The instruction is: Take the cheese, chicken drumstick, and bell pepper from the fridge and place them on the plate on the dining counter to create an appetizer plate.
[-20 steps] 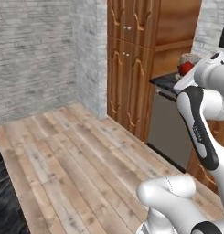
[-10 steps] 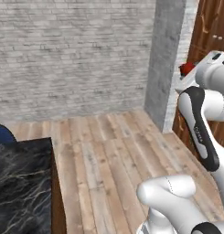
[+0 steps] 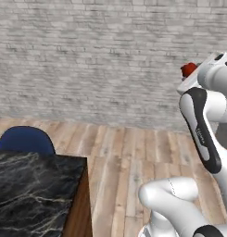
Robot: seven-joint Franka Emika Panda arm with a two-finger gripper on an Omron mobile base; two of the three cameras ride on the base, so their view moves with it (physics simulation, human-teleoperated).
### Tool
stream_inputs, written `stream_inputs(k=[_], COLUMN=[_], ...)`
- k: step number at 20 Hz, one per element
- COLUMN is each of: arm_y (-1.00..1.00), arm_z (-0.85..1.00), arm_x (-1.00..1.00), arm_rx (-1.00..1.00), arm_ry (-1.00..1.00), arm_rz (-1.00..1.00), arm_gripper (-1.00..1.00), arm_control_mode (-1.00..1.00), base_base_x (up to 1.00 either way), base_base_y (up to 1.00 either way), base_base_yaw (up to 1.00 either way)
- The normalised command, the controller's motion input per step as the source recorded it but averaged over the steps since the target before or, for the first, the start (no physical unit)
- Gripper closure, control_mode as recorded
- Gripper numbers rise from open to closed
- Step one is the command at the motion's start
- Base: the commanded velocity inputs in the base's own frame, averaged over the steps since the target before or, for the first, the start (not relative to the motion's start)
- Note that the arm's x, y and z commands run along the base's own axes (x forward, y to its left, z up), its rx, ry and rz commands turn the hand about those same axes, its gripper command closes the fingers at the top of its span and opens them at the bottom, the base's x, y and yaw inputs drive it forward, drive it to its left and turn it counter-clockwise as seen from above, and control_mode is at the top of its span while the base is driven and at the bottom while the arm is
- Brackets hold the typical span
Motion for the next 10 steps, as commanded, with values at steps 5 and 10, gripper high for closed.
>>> stream_inputs(k=[5, 10], arm_y=[0.00, 0.00], arm_z=[0.00, 0.00], arm_x=[0.00, 0.00], arm_rx=[0.00, 0.00], arm_ry=[0.00, 0.00], arm_rz=[0.00, 0.00], arm_gripper=[1.00, 1.00], arm_control_mode=[1.00, 1.00], base_base_x=[1.00, 1.00], base_base_y=[-0.53, -0.57], base_base_yaw=[0.65, 0.63])
